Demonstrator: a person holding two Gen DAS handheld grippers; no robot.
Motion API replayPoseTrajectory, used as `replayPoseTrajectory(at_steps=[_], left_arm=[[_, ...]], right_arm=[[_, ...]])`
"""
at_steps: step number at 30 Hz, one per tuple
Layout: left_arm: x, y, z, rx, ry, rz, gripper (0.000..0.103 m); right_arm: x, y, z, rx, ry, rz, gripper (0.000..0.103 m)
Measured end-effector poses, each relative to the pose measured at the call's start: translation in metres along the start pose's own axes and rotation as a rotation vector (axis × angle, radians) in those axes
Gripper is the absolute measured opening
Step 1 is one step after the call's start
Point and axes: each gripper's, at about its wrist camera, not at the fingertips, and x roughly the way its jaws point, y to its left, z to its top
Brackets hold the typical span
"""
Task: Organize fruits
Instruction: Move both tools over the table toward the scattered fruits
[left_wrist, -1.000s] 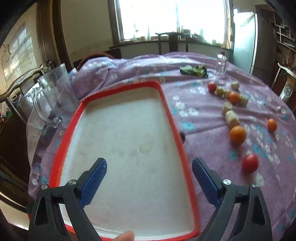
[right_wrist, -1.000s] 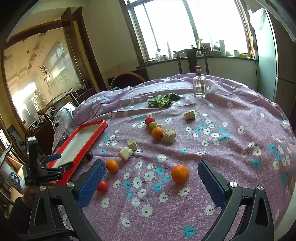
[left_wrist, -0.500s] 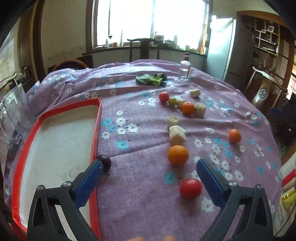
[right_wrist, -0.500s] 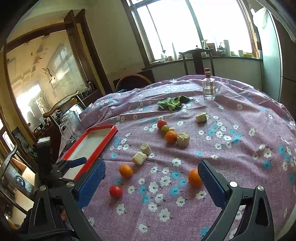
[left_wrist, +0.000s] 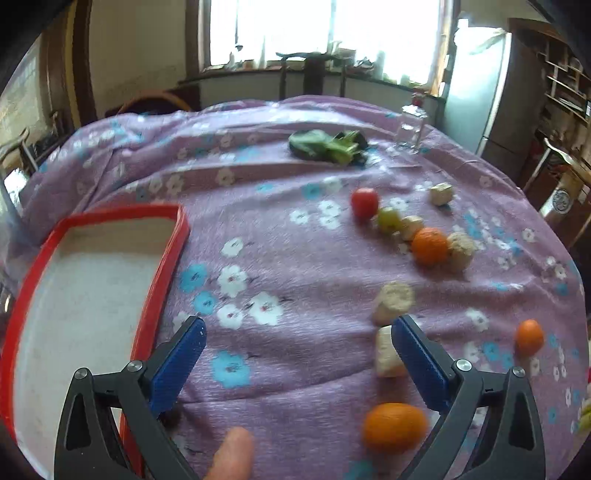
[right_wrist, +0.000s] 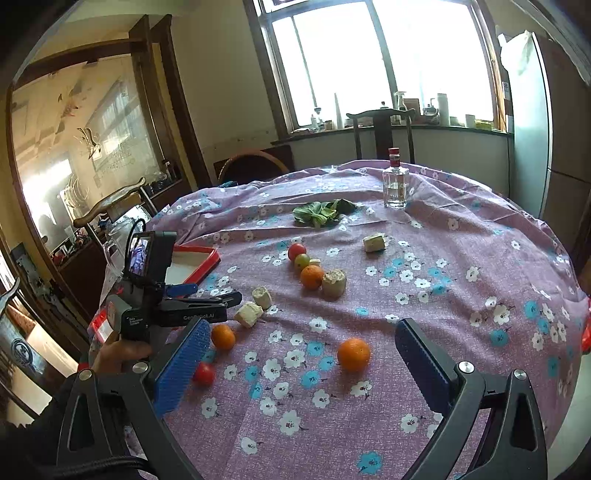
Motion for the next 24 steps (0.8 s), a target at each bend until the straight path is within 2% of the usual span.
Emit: replayPoseTrajectory(at_steps=[2, 4, 6, 11, 13, 16, 24], left_arm=[[-0.021, -0.015, 0.0, 0.095, -0.079, 0.079, 0.102], [-0.03, -0.024, 0.002, 0.137, -0.073, 0.066, 0.102], [-0.041, -0.037, 0.003, 0.157, -0.103, 0.073, 0.102], [-0.084, -0.058, -0.005, 0.146, -0.192, 0.068, 0.102], [-0.092, -0.067, -0.014, 0.161, -0.209, 0.098, 0.102], [-0.096, -0.08, -0.031, 0.169, -0.215, 0.107, 0.102], [-0.117, -0.084, -0.038, 0.13, -0.221, 0.12, 0.102]], right_arm=[[-0.003, -0.001, 0.0, -0.009, -0.011, -0.012, 0.101], [-0.002, -0.002, -0.001, -0.014, -0.013, -0.016, 0.101], [0.001, -0.001, -0.001, -0.015, -0.003, -0.006, 0.101], [-0.002, 0.009, -0.003, -0.059, -0.007, -0.003, 0.101], [-0.005, 0.011, -0.005, -0.079, -0.014, -0.004, 0.101], [-0.008, 0.01, -0.007, -0.08, -0.015, -0.013, 0.101], [-0.018, 0.001, -0.01, -0.065, -0.025, -0.026, 0.101]])
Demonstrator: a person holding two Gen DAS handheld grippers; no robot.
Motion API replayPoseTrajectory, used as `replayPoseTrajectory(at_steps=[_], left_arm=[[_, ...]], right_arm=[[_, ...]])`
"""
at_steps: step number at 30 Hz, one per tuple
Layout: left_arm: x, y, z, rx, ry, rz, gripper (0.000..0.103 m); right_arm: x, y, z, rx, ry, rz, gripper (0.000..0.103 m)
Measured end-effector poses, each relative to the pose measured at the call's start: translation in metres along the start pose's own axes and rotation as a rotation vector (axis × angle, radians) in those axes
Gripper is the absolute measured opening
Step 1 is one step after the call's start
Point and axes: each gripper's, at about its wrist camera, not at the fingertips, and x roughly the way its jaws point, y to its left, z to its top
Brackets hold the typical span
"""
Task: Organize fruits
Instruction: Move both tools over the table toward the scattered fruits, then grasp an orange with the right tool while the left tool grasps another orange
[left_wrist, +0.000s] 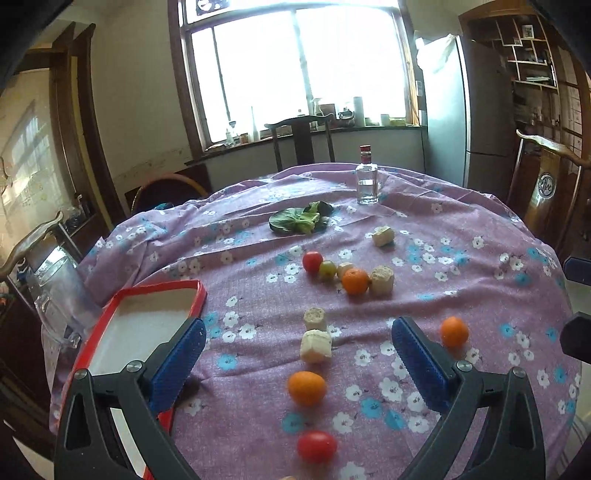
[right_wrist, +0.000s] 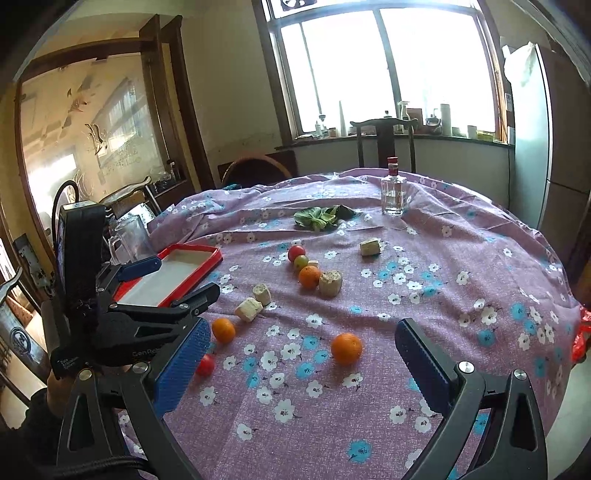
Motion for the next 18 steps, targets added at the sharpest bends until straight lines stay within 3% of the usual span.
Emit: replayPoseTrajectory(at_steps=[18], left_arm=[[-0.02, 0.008, -0.002, 0.0, -0.013, -0.005, 0.102]], right_arm=[[0.01, -0.007, -0.006, -0.037, 0.033, -0.012, 0.101]])
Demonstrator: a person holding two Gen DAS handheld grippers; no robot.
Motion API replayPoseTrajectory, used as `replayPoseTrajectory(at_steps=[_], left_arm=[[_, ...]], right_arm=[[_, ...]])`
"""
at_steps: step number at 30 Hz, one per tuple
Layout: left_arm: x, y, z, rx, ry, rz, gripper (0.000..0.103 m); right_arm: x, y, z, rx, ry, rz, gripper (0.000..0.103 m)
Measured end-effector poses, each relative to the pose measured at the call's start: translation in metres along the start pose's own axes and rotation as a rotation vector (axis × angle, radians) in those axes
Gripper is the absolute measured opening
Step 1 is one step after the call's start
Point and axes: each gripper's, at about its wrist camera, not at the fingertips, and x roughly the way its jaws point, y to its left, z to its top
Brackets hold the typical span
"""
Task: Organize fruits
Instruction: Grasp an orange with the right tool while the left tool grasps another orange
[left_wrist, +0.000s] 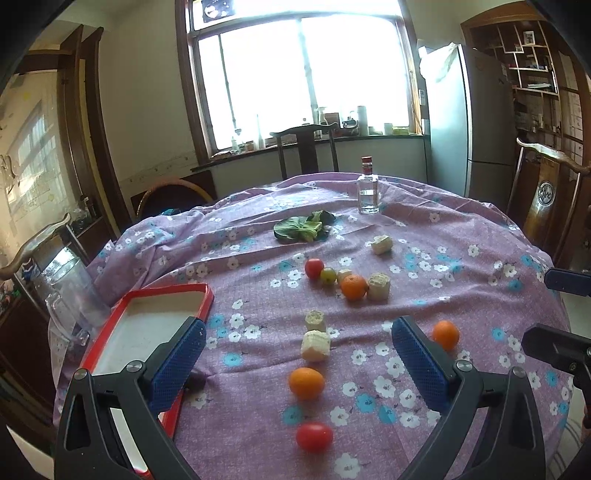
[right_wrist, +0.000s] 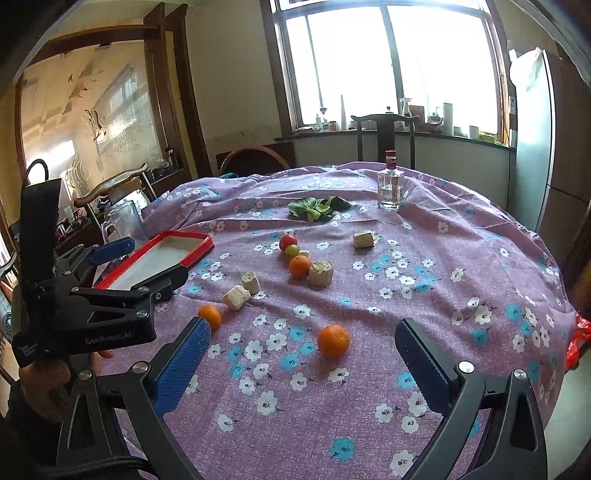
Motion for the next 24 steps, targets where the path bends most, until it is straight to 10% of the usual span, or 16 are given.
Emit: replayPoseTrajectory(at_steps=[16, 24], left_arm=[[0.044, 0.026, -0.032, -0.12, 0.214, -0.202, 0.099], [0.083, 0.037, -0.036, -0.153, 0.306, -0.272, 0.068]], right_arm=[[0.065, -0.013, -0.015, -0.035, 0.116, 0.031, 0.082], [0.107, -0.018, -0.022, -0.07, 0.22, -0.004, 0.068]])
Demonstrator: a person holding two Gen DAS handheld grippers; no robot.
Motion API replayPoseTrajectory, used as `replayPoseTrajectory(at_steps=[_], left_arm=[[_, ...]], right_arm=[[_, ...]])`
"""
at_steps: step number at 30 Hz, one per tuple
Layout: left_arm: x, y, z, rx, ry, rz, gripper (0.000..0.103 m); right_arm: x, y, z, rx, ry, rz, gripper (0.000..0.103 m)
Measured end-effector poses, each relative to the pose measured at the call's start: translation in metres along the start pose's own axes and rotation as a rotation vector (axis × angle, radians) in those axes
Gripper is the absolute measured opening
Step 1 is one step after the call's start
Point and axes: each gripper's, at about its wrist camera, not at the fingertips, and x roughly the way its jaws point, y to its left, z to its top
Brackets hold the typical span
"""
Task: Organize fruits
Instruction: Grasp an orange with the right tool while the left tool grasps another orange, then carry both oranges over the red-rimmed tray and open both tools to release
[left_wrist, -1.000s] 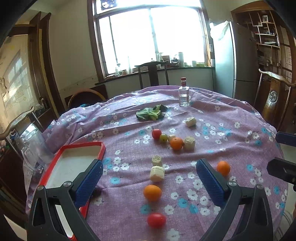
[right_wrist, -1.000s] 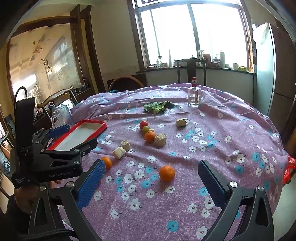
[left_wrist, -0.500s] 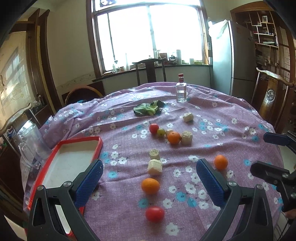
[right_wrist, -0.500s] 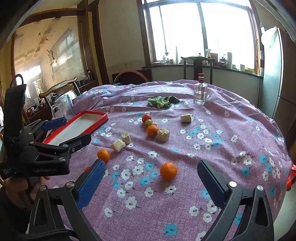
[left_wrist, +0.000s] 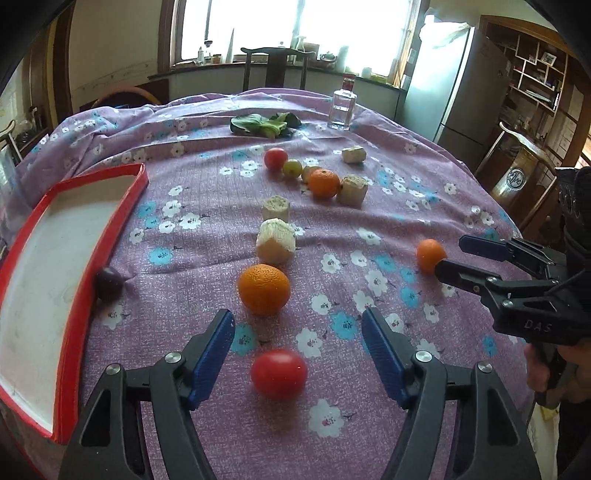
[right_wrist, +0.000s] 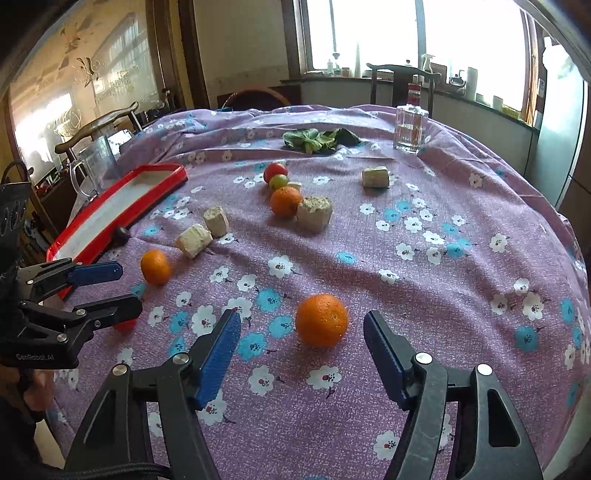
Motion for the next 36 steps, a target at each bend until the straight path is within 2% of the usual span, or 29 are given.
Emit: replayPoseTrajectory(at_steps=[5, 7, 9, 10, 12, 13, 19, 26, 36], left_arm=[[0.023, 0.008, 0.008, -0.018, 0.033, 0.0, 0.05], [0.029, 0.01, 0.013, -0.02, 0.03, 0.009, 0.048], [0.035, 0.007, 0.016, -0.014, 0.018, 0.025, 0.047], [0.037, 0.008, 0.02, -0.011, 0.013, 0.029, 0.044], [0.039, 0.005, 0.019, -0.006, -0.006, 0.038, 0.032], [0.039, 0.006, 0.021, -0.005, -0.012, 0.039, 0.029], [0.038, 0.01, 0.015, 0.005, -0.025, 0.012, 0.026], [0.018, 0.013, 0.003, 0.015, -0.057, -0.022, 0.025], [-0.037, 0.044, -0.013, -0.035, -0.117, 0.011, 0.025]], right_arm=[[0.026, -0.008, 0.001, 0.015, 0.063, -0.026, 0.06], [0.034, -0.01, 0.001, 0.024, 0.085, -0.018, 0.051], [0.036, -0.01, 0.003, 0.022, 0.078, -0.026, 0.049], [0.037, -0.01, 0.005, 0.018, 0.079, -0.032, 0.044], [0.037, -0.011, 0.006, 0.02, 0.081, -0.026, 0.034], [0.037, -0.011, 0.006, 0.027, 0.081, -0.021, 0.034], [0.032, -0.008, 0.003, 0.053, 0.08, 0.013, 0.034], [0.016, 0.007, 0.004, 0.045, 0.057, 0.045, 0.033], [0.003, 0.049, 0.019, -0.009, 0.018, 0.131, 0.033]])
